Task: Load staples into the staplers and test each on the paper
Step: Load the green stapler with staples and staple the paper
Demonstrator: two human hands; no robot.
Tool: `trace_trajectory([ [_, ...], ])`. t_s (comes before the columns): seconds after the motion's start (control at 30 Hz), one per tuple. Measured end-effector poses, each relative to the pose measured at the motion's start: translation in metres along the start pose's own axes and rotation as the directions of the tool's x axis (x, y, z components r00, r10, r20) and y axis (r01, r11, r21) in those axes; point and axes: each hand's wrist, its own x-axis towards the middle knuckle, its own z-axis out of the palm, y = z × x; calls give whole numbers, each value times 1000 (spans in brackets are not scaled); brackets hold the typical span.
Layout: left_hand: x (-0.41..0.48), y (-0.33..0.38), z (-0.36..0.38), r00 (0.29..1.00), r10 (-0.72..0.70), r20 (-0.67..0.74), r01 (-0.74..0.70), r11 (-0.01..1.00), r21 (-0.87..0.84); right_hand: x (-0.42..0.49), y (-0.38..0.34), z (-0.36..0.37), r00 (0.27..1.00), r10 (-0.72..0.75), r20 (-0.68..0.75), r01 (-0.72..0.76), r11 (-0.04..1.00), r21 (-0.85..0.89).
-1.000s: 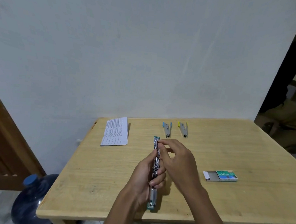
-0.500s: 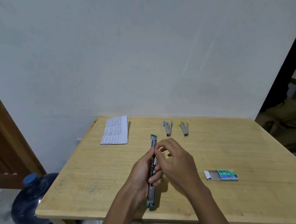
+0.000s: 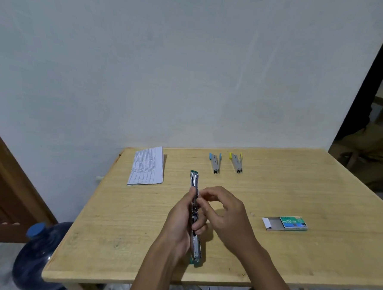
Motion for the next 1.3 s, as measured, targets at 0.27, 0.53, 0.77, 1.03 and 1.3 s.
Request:
trace_trajectory([
  [0.27, 1, 5, -2, 996, -17, -84, 11, 998, -66, -12, 0, 4, 985, -173, 22, 175, 974, -145],
  [0.53, -6, 5, 3, 1000, 15, -16, -14, 998, 62, 4, -18, 3, 975, 218, 40, -215, 974, -79],
  [0.77, -8, 6, 5, 999, 40, -19, -37, 993, 116, 8, -24, 8, 954, 295, 54, -290, 953, -89],
  [1.03, -1, 6, -3, 1000, 24, -16, -22, 994, 107, 1, -18, 10, 957, 274, 95, -271, 962, -42],
  [1.3, 0, 5, -3, 1000, -27, 16, 27, 1000, 0, -2, -13, 7, 977, 193, 87, -180, 974, -136],
])
